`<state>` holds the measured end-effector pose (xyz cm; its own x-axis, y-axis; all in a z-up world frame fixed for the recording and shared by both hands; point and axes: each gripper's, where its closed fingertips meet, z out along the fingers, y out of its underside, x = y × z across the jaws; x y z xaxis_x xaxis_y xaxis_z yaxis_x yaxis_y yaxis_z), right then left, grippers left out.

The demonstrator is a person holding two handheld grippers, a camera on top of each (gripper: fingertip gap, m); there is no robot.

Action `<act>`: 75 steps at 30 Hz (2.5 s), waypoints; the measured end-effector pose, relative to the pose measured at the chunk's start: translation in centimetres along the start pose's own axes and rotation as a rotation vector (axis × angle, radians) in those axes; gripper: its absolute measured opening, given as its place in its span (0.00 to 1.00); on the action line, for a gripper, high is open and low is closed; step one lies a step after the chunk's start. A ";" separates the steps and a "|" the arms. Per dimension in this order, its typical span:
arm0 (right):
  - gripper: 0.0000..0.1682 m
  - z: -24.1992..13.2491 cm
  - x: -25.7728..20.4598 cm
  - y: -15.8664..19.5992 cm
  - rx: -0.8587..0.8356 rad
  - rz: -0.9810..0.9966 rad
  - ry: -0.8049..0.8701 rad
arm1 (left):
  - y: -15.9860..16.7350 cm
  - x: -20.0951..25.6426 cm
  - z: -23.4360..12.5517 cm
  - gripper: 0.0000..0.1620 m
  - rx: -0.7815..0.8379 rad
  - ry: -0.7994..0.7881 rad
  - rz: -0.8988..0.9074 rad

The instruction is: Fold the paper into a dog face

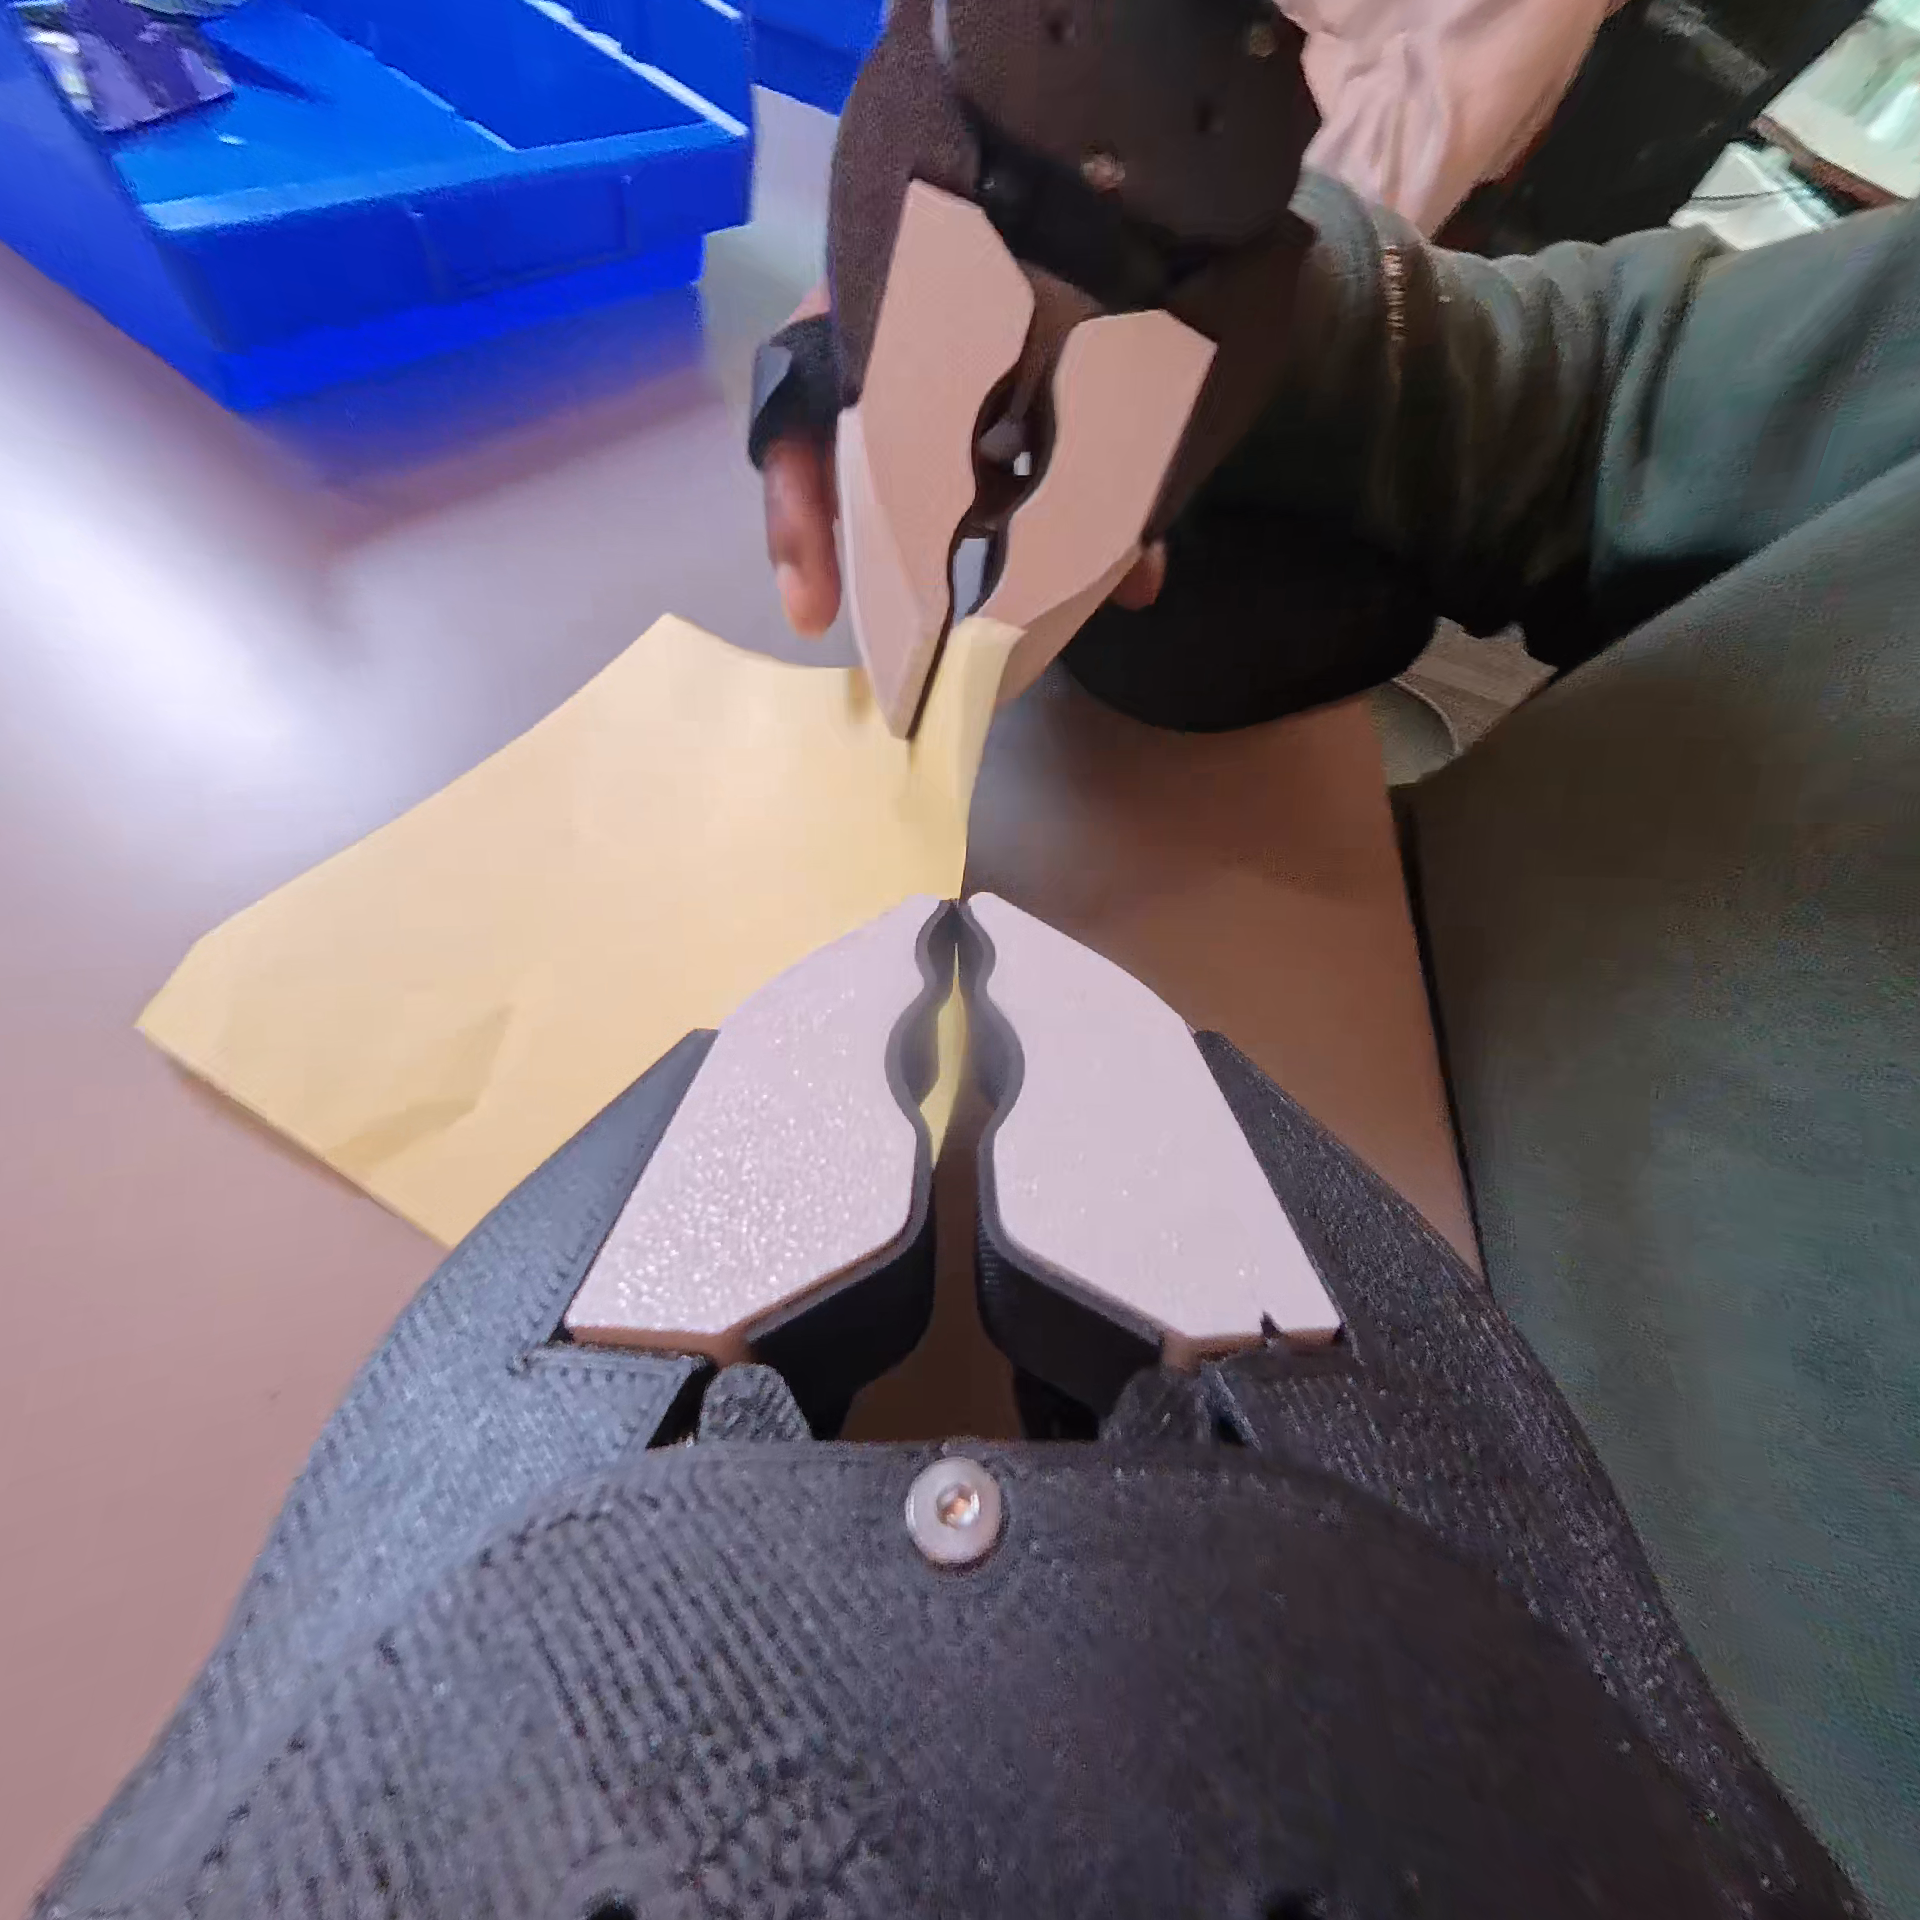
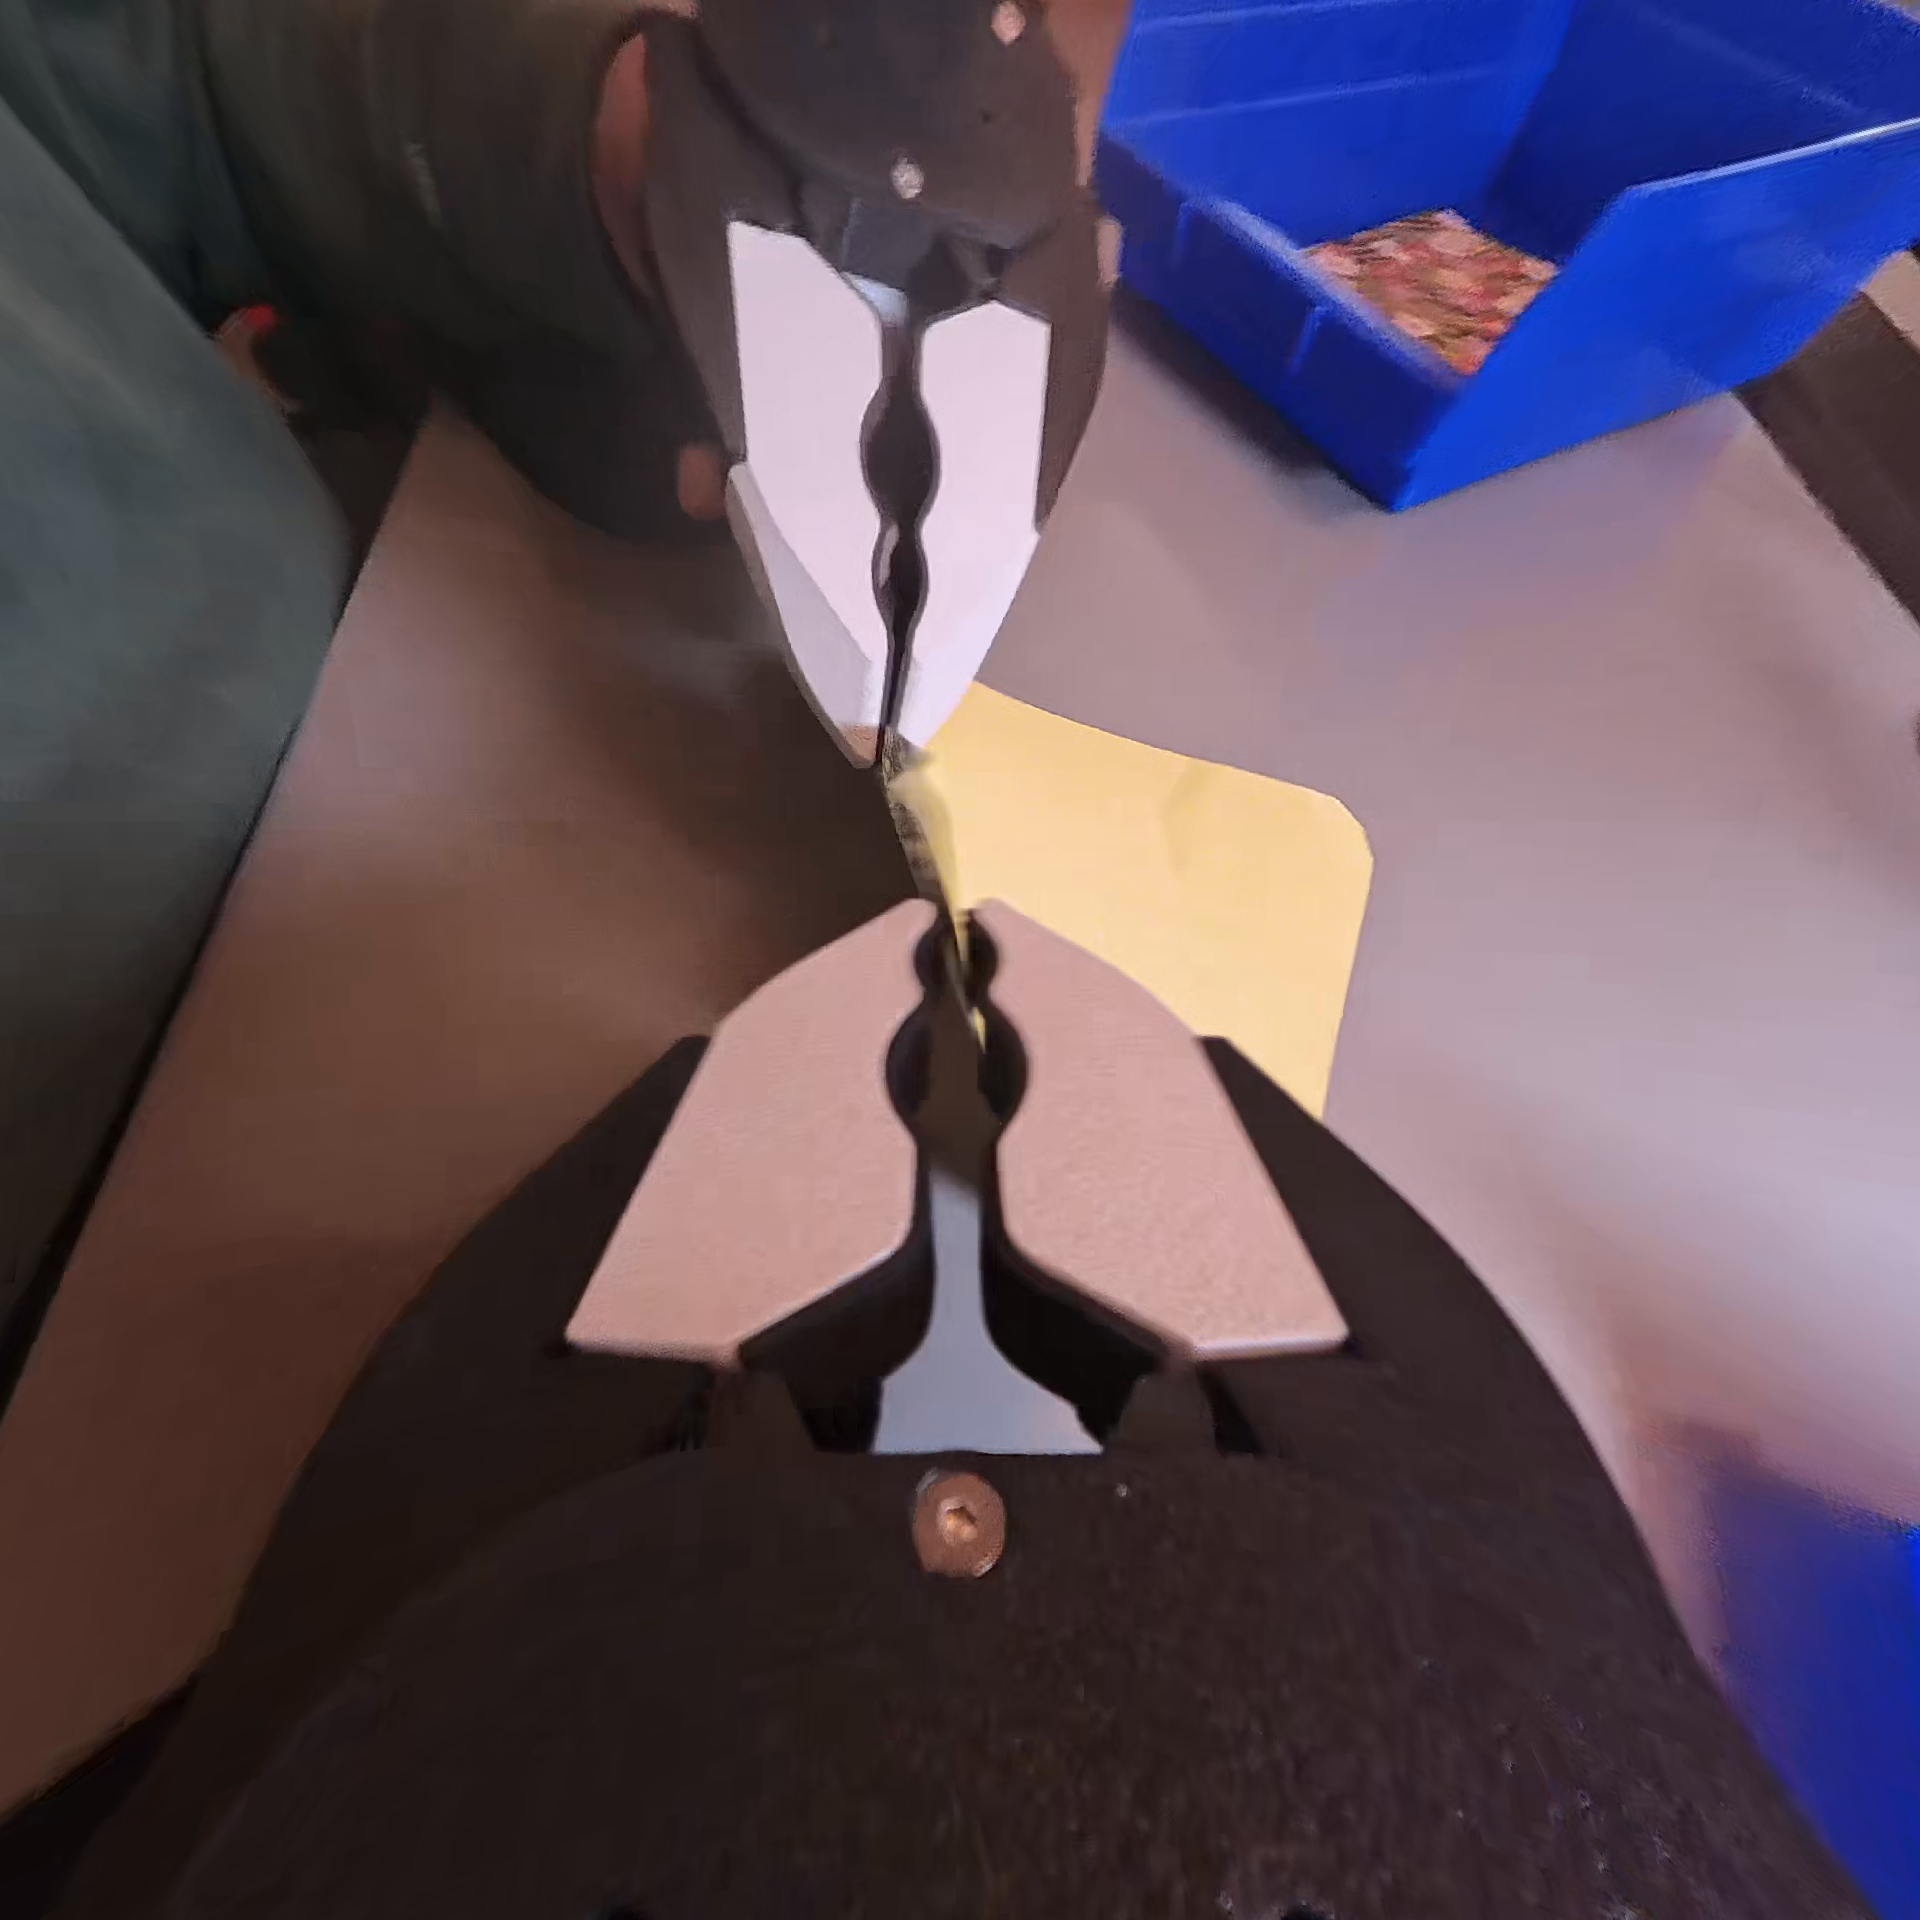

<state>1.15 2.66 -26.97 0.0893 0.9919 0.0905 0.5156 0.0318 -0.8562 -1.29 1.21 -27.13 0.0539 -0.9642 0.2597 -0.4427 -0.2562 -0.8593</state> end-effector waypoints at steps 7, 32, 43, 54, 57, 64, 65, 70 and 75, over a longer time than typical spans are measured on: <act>0.00 -1.1 -3.5 -0.4 -0.097 0.147 -0.254 | -0.1 -5.3 -2.4 0.01 -0.046 -0.187 0.099; 0.00 3.2 3.1 3.3 -0.336 0.365 -0.202 | 2.9 -8.2 2.1 0.00 -0.294 -0.224 0.459; 0.00 4.3 4.2 4.8 -0.495 0.275 -0.134 | 2.9 -8.6 1.9 0.00 -0.287 -0.216 0.436; 0.00 4.3 4.2 4.8 -0.483 0.340 -0.189 | 2.5 -9.2 1.5 0.00 -0.244 -0.277 0.419; 0.00 4.4 4.1 4.8 -0.483 0.340 -0.197 | 2.9 -8.9 1.4 0.00 -0.247 -0.277 0.414; 0.00 4.2 3.5 4.8 -0.488 0.344 -0.240 | 3.7 -7.7 1.6 0.00 -0.306 -0.283 0.488; 0.00 4.1 3.5 4.9 -0.491 0.351 -0.247 | 3.8 -7.6 1.5 0.00 -0.307 -0.287 0.492; 0.00 4.0 3.3 4.9 -0.507 0.421 -0.285 | 3.8 -7.4 1.2 0.00 -0.297 -0.274 0.467; 0.00 4.1 3.0 4.8 -0.505 0.446 -0.327 | 3.9 -7.2 1.1 0.00 -0.295 -0.280 0.480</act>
<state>0.39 6.29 -32.87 0.1648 0.8858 -0.4339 0.8253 -0.3647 -0.4312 -2.42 7.05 -32.83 0.0030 -0.9587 -0.2845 -0.7019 0.2006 -0.6835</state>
